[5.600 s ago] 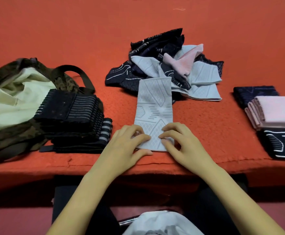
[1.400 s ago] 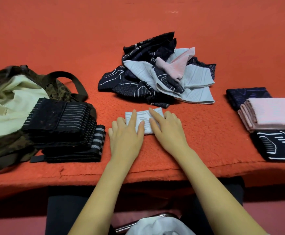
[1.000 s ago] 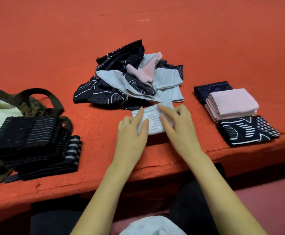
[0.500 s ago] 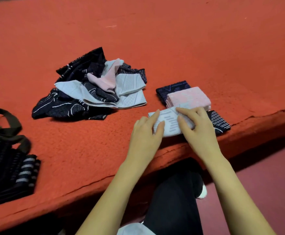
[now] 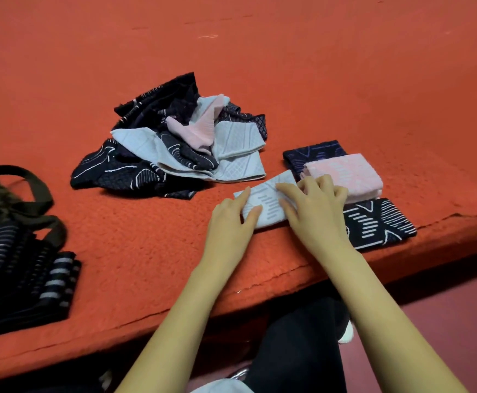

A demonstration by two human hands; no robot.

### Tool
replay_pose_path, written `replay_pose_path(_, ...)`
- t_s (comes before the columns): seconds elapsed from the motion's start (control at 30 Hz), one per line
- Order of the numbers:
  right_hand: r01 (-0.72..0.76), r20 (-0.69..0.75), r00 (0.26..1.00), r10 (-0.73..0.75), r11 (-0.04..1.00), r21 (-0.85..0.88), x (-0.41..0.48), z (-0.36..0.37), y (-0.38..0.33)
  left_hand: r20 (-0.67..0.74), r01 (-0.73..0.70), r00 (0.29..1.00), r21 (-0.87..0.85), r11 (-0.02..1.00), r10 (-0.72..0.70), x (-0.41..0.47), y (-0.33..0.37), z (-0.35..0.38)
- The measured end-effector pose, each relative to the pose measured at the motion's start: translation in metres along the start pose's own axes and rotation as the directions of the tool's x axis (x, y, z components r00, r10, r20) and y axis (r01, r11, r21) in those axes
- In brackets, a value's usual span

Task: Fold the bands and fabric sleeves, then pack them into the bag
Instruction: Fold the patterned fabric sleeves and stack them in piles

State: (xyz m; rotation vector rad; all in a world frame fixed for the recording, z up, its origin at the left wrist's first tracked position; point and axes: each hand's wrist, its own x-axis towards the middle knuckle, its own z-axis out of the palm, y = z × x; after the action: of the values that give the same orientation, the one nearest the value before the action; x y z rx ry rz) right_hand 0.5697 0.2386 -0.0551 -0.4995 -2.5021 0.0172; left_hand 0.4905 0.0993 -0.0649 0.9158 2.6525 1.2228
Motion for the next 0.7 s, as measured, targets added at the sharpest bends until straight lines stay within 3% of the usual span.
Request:
replay_pose_path(0.4,-0.003,0.016,1.000,0.006,0.982,-0.190,-0.001,0.013,0.004,-0.097,0.031,0.995,0.234,0.972,-0.009,-0.003,0.001,0.010)
replay_pose_path(0.5,0.039,0.042,0.999,-0.029,0.967,-0.252,0.000,0.015,0.006,-0.050,0.059,0.998,0.353,0.934,-0.044,-0.003,0.003,0.006)
replay_pose_path(0.6,0.033,0.032,0.999,-0.027,0.976,-0.217,0.006,0.013,0.003,0.024,0.043,0.998,0.359,0.932,-0.056,0.002,0.004,-0.005)
replay_pose_path(0.7,0.014,0.030,0.999,-0.011,0.996,-0.085,0.019,0.012,-0.012,-0.054,0.016,0.999,0.256,0.966,-0.002,0.015,0.001,-0.020)
